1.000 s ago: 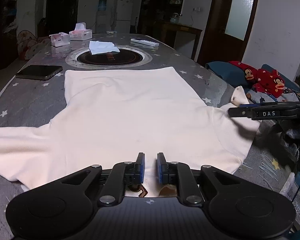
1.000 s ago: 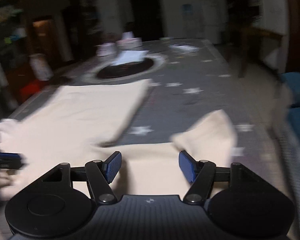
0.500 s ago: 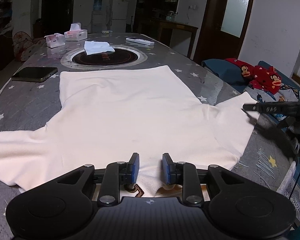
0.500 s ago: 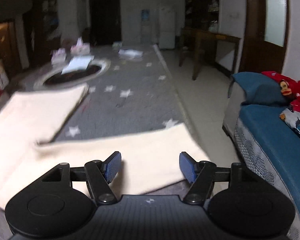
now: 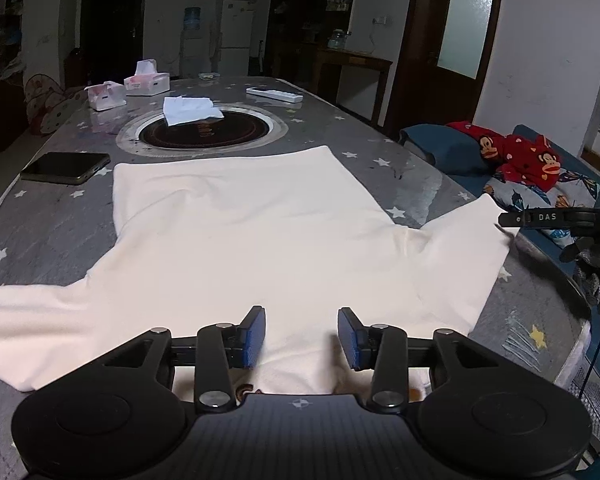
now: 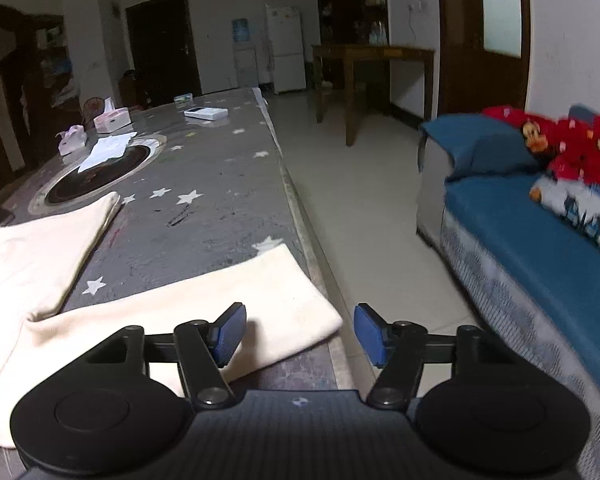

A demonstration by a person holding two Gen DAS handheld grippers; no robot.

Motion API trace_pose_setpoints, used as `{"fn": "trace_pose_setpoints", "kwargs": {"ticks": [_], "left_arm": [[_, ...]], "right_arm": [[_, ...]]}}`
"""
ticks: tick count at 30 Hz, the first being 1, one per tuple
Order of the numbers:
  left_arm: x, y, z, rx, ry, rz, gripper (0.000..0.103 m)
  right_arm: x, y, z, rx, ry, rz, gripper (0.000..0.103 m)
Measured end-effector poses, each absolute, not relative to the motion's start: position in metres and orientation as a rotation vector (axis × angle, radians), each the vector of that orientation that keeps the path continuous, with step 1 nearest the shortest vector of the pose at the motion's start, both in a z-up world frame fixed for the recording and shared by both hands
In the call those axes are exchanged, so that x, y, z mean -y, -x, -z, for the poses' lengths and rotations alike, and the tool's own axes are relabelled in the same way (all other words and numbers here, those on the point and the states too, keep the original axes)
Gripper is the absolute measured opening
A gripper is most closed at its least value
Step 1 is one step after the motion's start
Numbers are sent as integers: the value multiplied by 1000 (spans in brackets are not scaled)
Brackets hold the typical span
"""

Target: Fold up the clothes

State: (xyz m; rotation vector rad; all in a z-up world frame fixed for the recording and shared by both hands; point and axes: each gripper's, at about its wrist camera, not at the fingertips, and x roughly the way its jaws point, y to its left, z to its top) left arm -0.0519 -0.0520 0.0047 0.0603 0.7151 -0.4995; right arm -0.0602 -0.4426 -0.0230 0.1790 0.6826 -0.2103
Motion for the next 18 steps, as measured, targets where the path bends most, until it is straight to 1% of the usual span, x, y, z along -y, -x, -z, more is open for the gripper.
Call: {"fn": "trace_pose_setpoints", "kwargs": {"ticks": [4, 7, 8, 10, 11, 14, 18], "left_arm": [[55, 52, -5, -711, -64, 499, 43], [57, 51, -7, -706, -63, 499, 44], [58, 51, -7, -706, -63, 500, 45], [61, 50, -7, -705, -65, 503, 45], [63, 50, -7, -705, -67, 507, 45], [68, 50, -7, -704, -72, 517, 46], [74, 48, -7, -704, -75, 526, 47]], "right_arm": [[450, 60, 27, -690, -221, 206, 52], [451, 61, 26, -688, -223, 207, 42], [451, 61, 26, -687, -220, 208, 36], [451, 61, 25, -685, -219, 209, 33], [452, 62, 25, -684, -221, 210, 30], [455, 64, 25, -680, -234, 215, 30], [458, 66, 26, -677, -240, 220, 34]]}}
